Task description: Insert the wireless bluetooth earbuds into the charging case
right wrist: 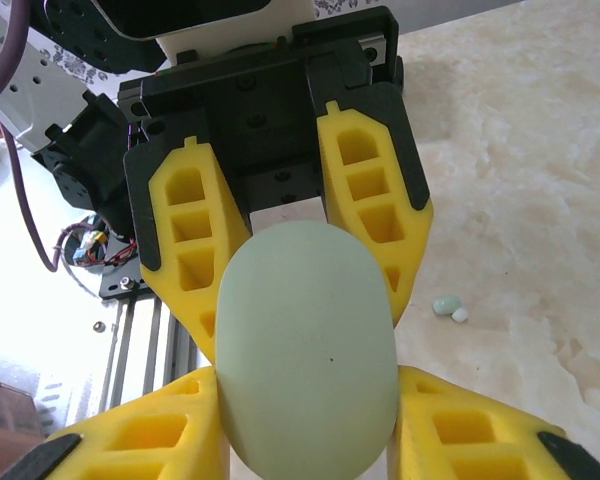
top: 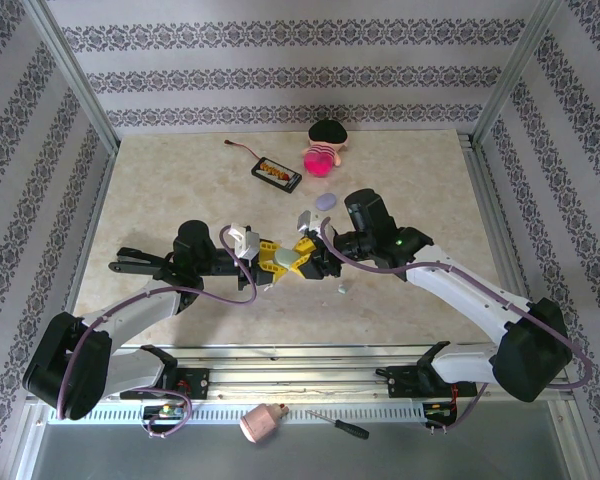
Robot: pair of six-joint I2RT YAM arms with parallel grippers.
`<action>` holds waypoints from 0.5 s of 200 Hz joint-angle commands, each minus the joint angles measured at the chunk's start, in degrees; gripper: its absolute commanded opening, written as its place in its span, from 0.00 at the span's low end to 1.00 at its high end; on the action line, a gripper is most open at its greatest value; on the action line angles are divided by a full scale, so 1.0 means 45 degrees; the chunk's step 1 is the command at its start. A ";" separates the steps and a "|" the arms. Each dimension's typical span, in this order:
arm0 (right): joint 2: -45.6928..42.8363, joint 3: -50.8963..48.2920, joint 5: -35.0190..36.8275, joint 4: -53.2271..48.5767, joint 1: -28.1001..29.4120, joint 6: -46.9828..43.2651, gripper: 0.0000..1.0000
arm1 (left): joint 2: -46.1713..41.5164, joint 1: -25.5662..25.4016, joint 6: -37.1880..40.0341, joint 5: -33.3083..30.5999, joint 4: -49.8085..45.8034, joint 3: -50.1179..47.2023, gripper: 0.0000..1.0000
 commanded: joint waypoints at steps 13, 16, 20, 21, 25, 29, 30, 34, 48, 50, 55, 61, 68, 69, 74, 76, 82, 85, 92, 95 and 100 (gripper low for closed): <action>0.0149 0.0362 -0.0177 -0.0010 -0.0019 -0.0265 0.30 | -0.0135 0.0011 -0.0326 0.0662 0.1107 0.0214 0.25; 0.0130 0.0357 -0.0164 -0.0001 -0.0024 -0.0267 0.30 | -0.0134 0.0011 -0.0323 0.0638 0.1104 0.0227 0.27; 0.0097 0.0365 -0.0127 0.0017 -0.0002 -0.0275 0.30 | -0.0134 0.0006 -0.0338 0.0638 0.1099 0.0219 0.29; 0.0096 0.0360 -0.0114 0.0023 0.0000 -0.0270 0.30 | -0.0143 0.0010 -0.0333 0.0638 0.1102 0.0216 0.30; 0.0074 0.0357 -0.0054 0.0035 -0.0002 -0.0265 0.30 | -0.0119 -0.0005 -0.0351 0.0628 0.1104 0.0203 0.34; 0.0051 0.0356 0.0015 0.0050 0.0001 -0.0247 0.30 | -0.0129 -0.0010 -0.0348 0.0616 0.1103 0.0196 0.37; 0.0043 0.0356 0.0035 0.0049 0.0001 -0.0246 0.30 | -0.0130 0.0002 -0.0358 0.0617 0.1103 0.0194 0.38; 0.0019 0.0372 0.0086 0.0048 0.0010 -0.0239 0.30 | -0.0114 0.0000 -0.0367 0.0618 0.1087 0.0204 0.39; -0.0108 0.0359 0.0314 0.0139 0.0020 -0.0254 0.30 | -0.0082 -0.0001 -0.0434 0.0623 0.1062 0.0220 0.47; -0.0123 0.0367 0.0335 0.0159 0.0020 -0.0252 0.30 | -0.0065 0.0010 -0.0443 0.0620 0.1050 0.0224 0.48; -0.0173 0.0340 0.0417 0.0194 0.0035 -0.0258 0.30 | -0.0071 0.0008 -0.0462 0.0618 0.1031 0.0231 0.49; -0.0229 0.0331 0.0494 0.0248 0.0038 -0.0265 0.30 | -0.0046 0.0011 -0.0529 0.0584 0.0990 0.0263 0.52; -0.0276 0.0305 0.0576 0.0292 0.0040 -0.0279 0.30 | -0.0031 0.0013 -0.0591 0.0543 0.0968 0.0272 0.53; -0.0296 0.0301 0.0579 0.0297 0.0040 -0.0282 0.30 | -0.0022 -0.0006 -0.0596 0.0541 0.0968 0.0281 0.53; -0.0330 0.0288 0.0590 0.0304 0.0040 -0.0302 0.30 | -0.0024 0.0010 -0.0635 0.0540 0.0980 0.0300 0.54; -0.0349 0.0290 0.0614 0.0302 0.0040 -0.0323 0.30 | -0.0017 0.0003 -0.0678 0.0530 0.0995 0.0307 0.55; -0.0374 0.0281 0.0671 0.0322 0.0035 -0.0338 0.29 | 0.0017 0.0008 -0.0745 0.0531 0.1049 0.0291 0.56; -0.0392 0.0261 0.0711 0.0326 0.0037 -0.0325 0.29 | 0.0024 0.0000 -0.0766 0.0507 0.1087 0.0302 0.56; -0.0411 0.0270 0.0738 0.0302 0.0040 -0.0342 0.29 | 0.0036 0.0010 -0.0834 0.0510 0.1121 0.0290 0.57; -0.0414 0.0250 0.0756 0.0312 0.0038 -0.0358 0.29 | 0.0053 0.0013 -0.0863 0.0514 0.1133 0.0298 0.57; -0.0431 0.0245 0.0763 0.0338 0.0038 -0.0359 0.29 | 0.0076 0.0006 -0.0903 0.0512 0.1142 0.0305 0.58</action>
